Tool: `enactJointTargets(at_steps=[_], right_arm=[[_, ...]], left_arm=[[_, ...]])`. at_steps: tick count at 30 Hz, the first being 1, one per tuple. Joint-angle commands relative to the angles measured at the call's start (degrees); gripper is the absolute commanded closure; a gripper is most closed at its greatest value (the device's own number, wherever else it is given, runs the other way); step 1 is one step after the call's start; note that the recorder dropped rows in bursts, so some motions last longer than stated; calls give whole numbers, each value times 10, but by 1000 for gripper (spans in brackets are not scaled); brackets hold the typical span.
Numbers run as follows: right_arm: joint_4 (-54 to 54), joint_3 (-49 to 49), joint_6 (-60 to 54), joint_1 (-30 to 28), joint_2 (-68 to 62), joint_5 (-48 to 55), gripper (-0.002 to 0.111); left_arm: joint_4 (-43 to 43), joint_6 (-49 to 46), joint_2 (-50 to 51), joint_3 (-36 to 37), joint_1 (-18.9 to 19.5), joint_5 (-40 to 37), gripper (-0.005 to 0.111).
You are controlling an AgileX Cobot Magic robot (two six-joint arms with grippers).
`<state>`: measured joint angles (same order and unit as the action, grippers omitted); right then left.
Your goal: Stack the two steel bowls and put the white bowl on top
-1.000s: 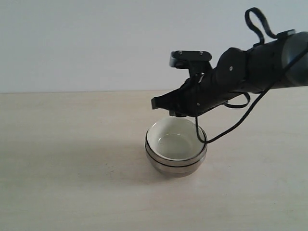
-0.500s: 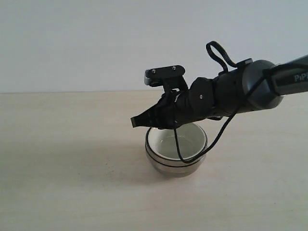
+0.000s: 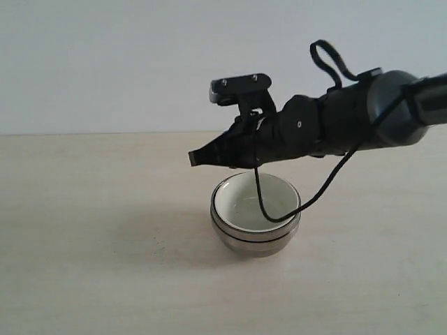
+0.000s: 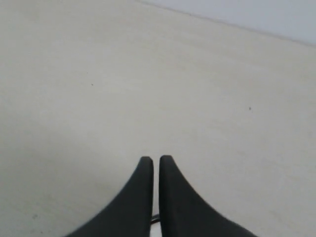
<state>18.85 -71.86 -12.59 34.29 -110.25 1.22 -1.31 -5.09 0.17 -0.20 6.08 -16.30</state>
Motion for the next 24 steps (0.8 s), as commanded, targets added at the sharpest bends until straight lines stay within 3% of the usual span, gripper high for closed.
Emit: enactJointTargets(at_steps=[1,7,17,24], right_arm=[[-2,-2,-42,-1,52,38,108],[-22,-2,-42,-12,88,111,108],[-171,-2,116,-87,89,280,108],[-181,-1,126,-91,77,313,108]], left_arm=[[-2,6,-2,2,0,4,103],[-2,6,-2,2,0,4,103],[-2,6,-2,2,0,4,103],[-2,6,-2,2,0,4,103]])
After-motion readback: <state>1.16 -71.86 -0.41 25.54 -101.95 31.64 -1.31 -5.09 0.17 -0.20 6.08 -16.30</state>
